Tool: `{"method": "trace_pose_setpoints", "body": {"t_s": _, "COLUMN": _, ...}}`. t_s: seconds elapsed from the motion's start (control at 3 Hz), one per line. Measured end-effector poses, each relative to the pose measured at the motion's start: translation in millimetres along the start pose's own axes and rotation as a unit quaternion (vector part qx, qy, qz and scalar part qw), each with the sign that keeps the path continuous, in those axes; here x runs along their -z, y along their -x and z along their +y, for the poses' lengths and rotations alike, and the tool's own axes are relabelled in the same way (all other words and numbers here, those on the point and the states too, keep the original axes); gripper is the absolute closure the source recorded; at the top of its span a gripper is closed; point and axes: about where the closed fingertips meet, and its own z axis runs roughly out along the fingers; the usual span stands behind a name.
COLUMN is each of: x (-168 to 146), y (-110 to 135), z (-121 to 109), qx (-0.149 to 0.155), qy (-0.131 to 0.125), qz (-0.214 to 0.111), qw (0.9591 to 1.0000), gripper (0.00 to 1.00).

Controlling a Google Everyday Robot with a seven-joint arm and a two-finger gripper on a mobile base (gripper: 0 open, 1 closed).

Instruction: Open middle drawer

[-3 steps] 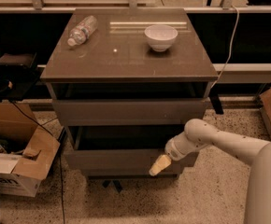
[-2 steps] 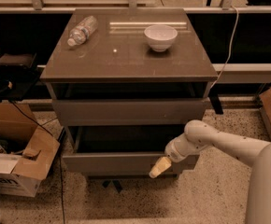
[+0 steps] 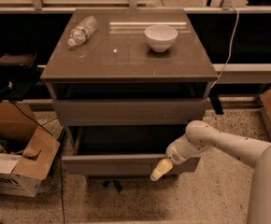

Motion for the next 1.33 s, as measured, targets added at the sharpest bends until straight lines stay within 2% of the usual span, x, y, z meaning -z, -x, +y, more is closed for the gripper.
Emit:
{"method": "trace_pose_setpoints", "body": {"t_s": 1.0, "x": 1.7, "y": 0.8, "z": 0.7, "qx": 0.0, "qy": 0.0, "qz": 0.0, "qw": 1.0, "gripper": 0.0}}
{"method": "trace_pose_setpoints", "body": {"t_s": 1.33, "x": 1.3, "y": -5.8, "z": 8.3, "qx": 0.002, "qy": 0.012, "qz": 0.018, "qw": 0.9998, "gripper": 0.0}}
